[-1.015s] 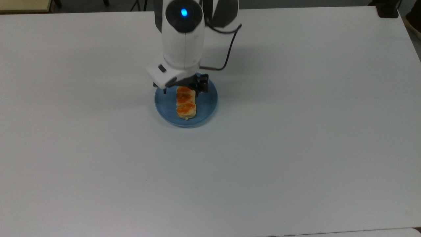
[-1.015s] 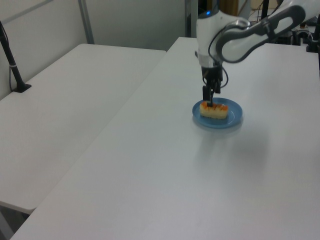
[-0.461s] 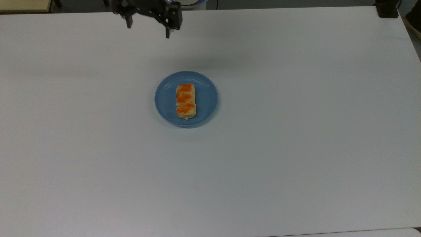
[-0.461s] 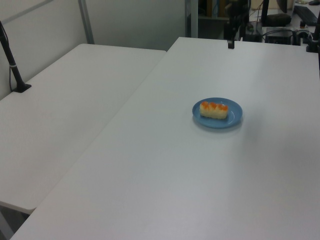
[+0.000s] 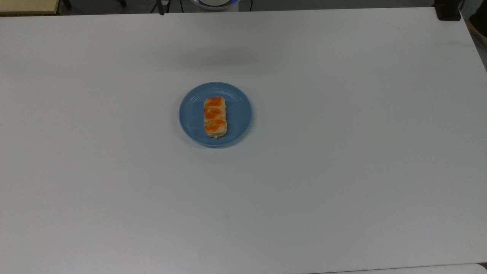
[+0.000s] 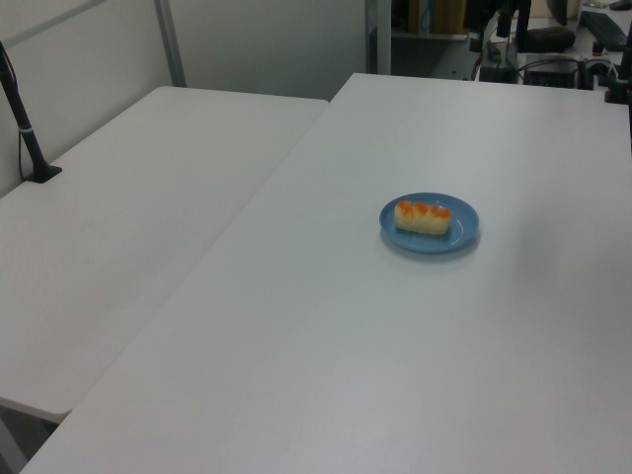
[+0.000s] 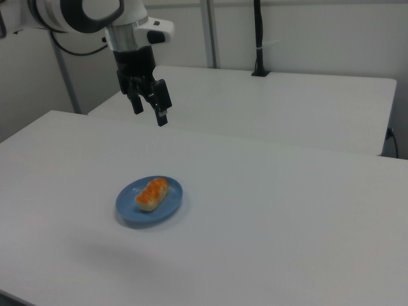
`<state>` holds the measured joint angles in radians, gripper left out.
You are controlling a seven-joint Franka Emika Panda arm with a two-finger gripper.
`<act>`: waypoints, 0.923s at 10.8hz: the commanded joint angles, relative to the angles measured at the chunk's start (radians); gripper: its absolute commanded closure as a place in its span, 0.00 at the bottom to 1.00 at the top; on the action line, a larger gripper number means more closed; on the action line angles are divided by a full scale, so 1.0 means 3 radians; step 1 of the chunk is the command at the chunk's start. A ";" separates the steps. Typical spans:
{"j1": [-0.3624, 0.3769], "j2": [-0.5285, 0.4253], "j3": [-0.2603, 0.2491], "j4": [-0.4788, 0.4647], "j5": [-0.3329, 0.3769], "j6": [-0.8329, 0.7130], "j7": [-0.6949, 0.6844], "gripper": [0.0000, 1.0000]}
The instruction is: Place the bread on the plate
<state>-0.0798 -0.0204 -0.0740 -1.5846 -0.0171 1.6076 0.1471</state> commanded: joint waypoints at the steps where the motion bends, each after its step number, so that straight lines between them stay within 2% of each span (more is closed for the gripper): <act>1: -0.0087 -0.0040 -0.0024 -0.0051 0.0093 0.0219 -0.0540 0.00; 3: -0.0097 -0.0034 -0.0024 -0.0051 0.0098 0.0235 -0.1056 0.00; 5: -0.0087 -0.0029 -0.0014 -0.0036 0.0194 0.0245 -0.1042 0.00; 6: -0.0092 -0.0034 -0.0014 -0.0031 0.0362 0.0230 -0.1007 0.00; 10: 0.0025 -0.0029 -0.0034 -0.0036 0.0364 0.0246 -0.0705 0.00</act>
<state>-0.1014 -0.0210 -0.0781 -1.5851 0.0773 1.6609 -0.1154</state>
